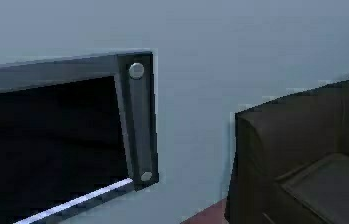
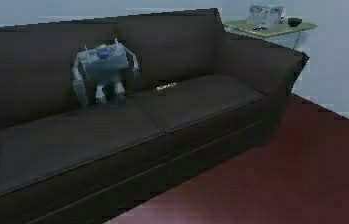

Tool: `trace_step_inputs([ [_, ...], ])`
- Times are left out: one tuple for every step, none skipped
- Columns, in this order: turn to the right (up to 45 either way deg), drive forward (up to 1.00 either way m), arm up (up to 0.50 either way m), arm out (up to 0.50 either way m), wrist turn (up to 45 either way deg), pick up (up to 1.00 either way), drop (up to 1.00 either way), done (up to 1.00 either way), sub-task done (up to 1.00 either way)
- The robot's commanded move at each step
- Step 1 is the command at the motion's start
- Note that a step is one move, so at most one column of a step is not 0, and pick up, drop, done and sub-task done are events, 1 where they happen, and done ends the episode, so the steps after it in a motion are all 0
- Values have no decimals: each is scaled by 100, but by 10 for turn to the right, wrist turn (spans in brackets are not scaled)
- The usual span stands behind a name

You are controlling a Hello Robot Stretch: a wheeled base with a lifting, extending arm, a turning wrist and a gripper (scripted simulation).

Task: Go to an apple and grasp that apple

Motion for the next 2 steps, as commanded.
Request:
trace_step_inputs([
  [450, 0, 0, 0, 0, 0, 0, 0, 0],
  [450, 0, 0, 0, 0, 0, 0, 0, 0],
])
